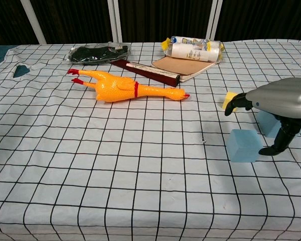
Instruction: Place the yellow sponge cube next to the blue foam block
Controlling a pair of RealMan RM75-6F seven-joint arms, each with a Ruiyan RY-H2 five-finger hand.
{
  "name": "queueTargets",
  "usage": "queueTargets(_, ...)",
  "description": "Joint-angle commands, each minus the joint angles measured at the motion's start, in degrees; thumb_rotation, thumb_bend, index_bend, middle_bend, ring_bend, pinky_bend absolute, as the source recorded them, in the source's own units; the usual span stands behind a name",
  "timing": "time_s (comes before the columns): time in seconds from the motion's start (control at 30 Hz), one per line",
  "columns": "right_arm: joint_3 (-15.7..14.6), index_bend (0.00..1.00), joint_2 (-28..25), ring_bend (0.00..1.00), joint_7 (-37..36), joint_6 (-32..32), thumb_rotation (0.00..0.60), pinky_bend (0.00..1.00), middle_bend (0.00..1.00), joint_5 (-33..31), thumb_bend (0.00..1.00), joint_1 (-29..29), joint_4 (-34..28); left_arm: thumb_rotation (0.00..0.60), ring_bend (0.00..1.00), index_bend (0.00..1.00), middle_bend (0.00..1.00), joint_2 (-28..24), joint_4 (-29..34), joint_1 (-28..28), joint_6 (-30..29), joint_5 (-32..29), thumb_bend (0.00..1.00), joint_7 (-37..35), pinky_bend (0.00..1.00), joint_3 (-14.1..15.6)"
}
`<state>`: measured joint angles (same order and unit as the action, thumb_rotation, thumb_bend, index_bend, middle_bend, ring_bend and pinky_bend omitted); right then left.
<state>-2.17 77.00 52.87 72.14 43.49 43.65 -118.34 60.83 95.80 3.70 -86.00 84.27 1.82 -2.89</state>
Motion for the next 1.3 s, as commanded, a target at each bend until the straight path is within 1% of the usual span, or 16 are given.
queueTargets(0.03, -0.66, 0.19, 0.73, 0.16, 0.16, 0.35, 0.6, 0.09, 0.09, 0.68, 0.16, -0.49, 1.1, 0.6, 0.0, 0.08, 0.04, 0.03, 0.02, -0.01, -0.04, -0.01, 0.14, 0.02, 0.0, -0.01)
queueTargets(0.23, -1.51, 0.19, 2.54, 0.16, -0.41, -0.11, 0.6, 0.09, 0.09, 0.86, 0.16, -1.3, 4.14, 0.6, 0.0, 0.08, 0.04, 0.11, 0.01, -0.03, -0.09, -0.09, 0.14, 0.18, 0.0, -0.06)
queueTargets(0.4, -1.48, 0.19, 4.17, 0.16, -0.72, -0.61, 0.6, 0.09, 0.09, 0.67, 0.16, -1.7, 7.23, 0.6, 0.0, 0.08, 0.04, 0.12, 0.02, -0.04, -0.09, -0.11, 0.14, 0.19, 0.0, -0.05)
queueTargets(0.67, -1.19, 0.28, 5.38, 0.16, -1.16, -1.36, 0.6, 0.09, 0.09, 0.35, 0.16, -2.11, 9.7, 0.6, 0.0, 0.08, 0.04, 0.1, 0.03, -0.03, -0.05, -0.13, 0.14, 0.22, 0.0, -0.05)
queueTargets(0.9, -0.55, 0.31, 6.08, 0.16, -1.22, -1.08, 0.6, 0.09, 0.09, 0.63, 0.17, -2.4, 10.69, 0.6, 0.0, 0.08, 0.04, 0.12, 0.04, -0.04, -0.04, -0.2, 0.14, 0.34, 0.0, -0.06)
queueTargets(1.07, 0.09, 0.36, 6.85, 0.16, -1.85, -1.46, 0.6, 0.09, 0.09, 0.23, 0.22, -2.61, 11.82, 0.6, 0.0, 0.08, 0.04, 0.02, 0.08, -0.05, 0.0, -0.15, 0.14, 0.22, 0.0, -0.01)
queueTargets(1.2, 0.56, 0.43, 7.32, 0.16, -2.72, -1.48, 0.6, 0.09, 0.09, 0.6, 0.29, -2.94, 12.34, 0.6, 0.0, 0.08, 0.04, 0.03, 0.06, -0.05, 0.01, -0.21, 0.14, 0.32, 0.0, -0.03)
queueTargets(1.3, 0.96, 0.44, 7.58, 0.16, -3.65, -1.58, 0.6, 0.09, 0.09, 1.29, 0.3, -3.19, 12.56, 0.6, 0.0, 0.08, 0.04, 0.02, 0.1, -0.05, 0.01, -0.2, 0.14, 0.32, 0.0, -0.03)
